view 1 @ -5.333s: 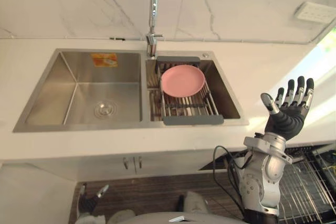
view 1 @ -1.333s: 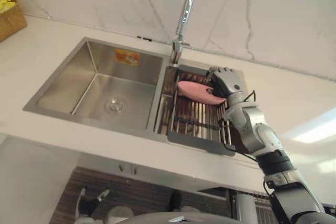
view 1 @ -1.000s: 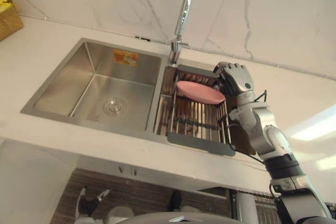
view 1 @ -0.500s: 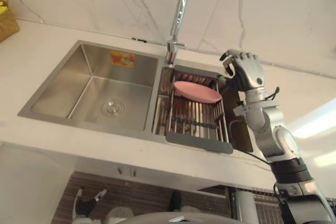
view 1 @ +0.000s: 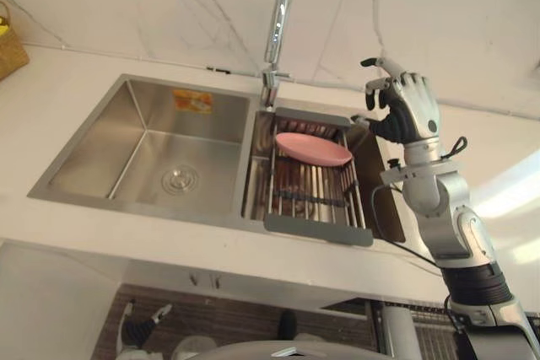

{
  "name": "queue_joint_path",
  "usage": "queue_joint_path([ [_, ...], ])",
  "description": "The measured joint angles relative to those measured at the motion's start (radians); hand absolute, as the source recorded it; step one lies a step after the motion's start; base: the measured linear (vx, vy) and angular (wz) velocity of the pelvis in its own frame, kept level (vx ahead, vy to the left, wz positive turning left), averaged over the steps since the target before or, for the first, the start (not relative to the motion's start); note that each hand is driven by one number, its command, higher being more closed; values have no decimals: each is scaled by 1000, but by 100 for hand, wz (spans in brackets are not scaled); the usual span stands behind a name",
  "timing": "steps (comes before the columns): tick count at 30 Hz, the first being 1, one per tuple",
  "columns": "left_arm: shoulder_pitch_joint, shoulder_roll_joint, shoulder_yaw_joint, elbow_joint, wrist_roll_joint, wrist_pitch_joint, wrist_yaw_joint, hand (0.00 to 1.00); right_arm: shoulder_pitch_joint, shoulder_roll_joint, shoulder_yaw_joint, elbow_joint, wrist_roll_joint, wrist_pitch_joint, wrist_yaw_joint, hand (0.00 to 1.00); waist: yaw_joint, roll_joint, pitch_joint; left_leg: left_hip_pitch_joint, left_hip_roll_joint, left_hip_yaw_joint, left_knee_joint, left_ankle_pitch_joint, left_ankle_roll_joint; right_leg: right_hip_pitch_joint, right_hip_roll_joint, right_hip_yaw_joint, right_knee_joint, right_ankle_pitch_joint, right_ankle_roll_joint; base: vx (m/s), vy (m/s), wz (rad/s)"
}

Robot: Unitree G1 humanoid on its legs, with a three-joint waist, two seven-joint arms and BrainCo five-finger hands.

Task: Walk over to the sink, pick up the cup, carry it to the dishwasher, place the cup inside the dishwasher, then close the dishwasher door

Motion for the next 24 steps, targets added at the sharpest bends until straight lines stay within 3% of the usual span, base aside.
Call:
queue_joint_path([
  [12, 16, 0, -4, 1, 0, 0, 0, 0, 57, 10, 16, -8, 10, 60, 183, 0, -4, 8, -9, 1, 1, 1, -2, 1, 0, 0, 0, 0, 0, 0, 0, 0, 0, 0],
  [13, 17, 0, -4, 2, 0, 0, 0, 0, 57, 11, 27, -7, 11, 58, 182, 0, -4, 9, -9, 1, 1, 1, -3, 1, 0, 0, 0, 0, 0, 0, 0, 0, 0, 0],
  [14, 16, -1, -6, 10, 0, -2, 0, 0, 57, 43, 51, -7, 38, 16, 183, 0, -1, 10, -25, 2, 0, -16, -18, 17, -2, 6, -9, -21, 0, 2, -2, 0, 0, 0],
  [24, 15, 0, -3, 10, 0, -2, -1, 0, 125, 51, 46, -17, 48, 16, 185, 0, -4, 10, -25, -2, 4, -8, -21, 16, -3, -1, -12, -20, 0, 2, -2, 0, 0, -1],
])
